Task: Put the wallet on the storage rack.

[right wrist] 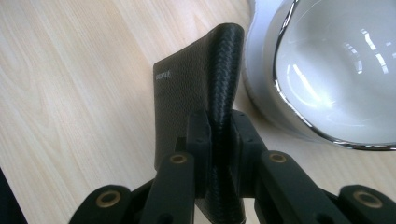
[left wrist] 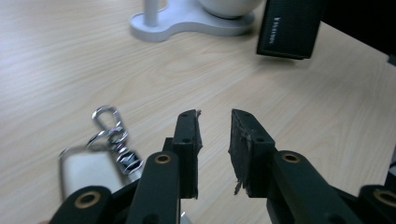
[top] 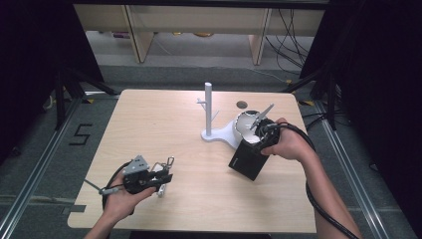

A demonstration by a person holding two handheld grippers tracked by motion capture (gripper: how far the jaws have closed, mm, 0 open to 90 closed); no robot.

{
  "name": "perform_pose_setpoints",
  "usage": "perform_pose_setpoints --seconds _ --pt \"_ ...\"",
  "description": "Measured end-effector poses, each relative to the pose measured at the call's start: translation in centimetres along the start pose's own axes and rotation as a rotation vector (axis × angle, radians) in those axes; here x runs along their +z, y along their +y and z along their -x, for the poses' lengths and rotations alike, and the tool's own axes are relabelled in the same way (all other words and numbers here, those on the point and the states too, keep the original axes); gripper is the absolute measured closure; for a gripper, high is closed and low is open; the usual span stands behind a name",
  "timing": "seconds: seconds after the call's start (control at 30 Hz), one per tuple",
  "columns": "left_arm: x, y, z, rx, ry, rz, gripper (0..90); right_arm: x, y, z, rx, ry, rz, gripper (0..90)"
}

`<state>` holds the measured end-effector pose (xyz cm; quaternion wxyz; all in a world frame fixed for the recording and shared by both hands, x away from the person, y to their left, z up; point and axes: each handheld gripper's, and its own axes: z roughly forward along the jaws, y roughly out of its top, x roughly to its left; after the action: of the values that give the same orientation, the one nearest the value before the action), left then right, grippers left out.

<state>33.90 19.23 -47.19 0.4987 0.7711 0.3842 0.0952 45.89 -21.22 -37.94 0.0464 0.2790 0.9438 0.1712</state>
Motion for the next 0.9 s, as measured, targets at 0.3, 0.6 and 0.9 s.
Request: perform_pose_setpoints --seconds 0.3,0.6,0.9 --pt "-0.8 -2.5 -2.5 -0.112 0.088 0.051 67.5 -1.3 0.4 -0.1 -0.024 -0.048 0.008 81.0" --pt "-0.9 -3.1 -3.3 -0.179 0.127 0.096 58.9 -2.4 0.6 -0.1 -0.027 -0.071 0.019 80.9" --pt "-0.7 -3.5 -3.6 -0.197 0.127 0.102 58.0 -2.8 0.8 0.2 -0.068 -0.094 0.015 81.0"
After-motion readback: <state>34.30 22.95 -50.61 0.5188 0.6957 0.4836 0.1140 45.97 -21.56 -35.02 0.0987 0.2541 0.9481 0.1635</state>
